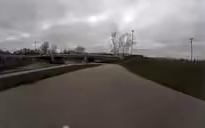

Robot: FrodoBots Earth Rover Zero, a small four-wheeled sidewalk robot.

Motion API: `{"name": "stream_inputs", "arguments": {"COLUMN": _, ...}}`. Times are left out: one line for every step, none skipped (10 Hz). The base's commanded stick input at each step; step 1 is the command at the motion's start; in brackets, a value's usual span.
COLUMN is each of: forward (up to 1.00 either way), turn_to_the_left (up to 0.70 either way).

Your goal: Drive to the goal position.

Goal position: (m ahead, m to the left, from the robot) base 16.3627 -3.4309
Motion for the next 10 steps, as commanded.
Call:
{"name": "stream_inputs", "arguments": {"forward": 1.00, "turn_to_the_left": 0.00}}
{"name": "stream_inputs", "arguments": {"forward": 1.00, "turn_to_the_left": 0.00}}
{"name": "stream_inputs", "arguments": {"forward": 1.00, "turn_to_the_left": 0.00}}
{"name": "stream_inputs", "arguments": {"forward": 1.00, "turn_to_the_left": 0.00}}
{"name": "stream_inputs", "arguments": {"forward": 1.00, "turn_to_the_left": 0.00}}
{"name": "stream_inputs", "arguments": {"forward": 1.00, "turn_to_the_left": 0.00}}
{"name": "stream_inputs", "arguments": {"forward": 1.00, "turn_to_the_left": 0.00}}
{"name": "stream_inputs", "arguments": {"forward": 1.00, "turn_to_the_left": 0.00}}
{"name": "stream_inputs", "arguments": {"forward": 1.00, "turn_to_the_left": 0.00}}
{"name": "stream_inputs", "arguments": {"forward": 1.00, "turn_to_the_left": 0.00}}
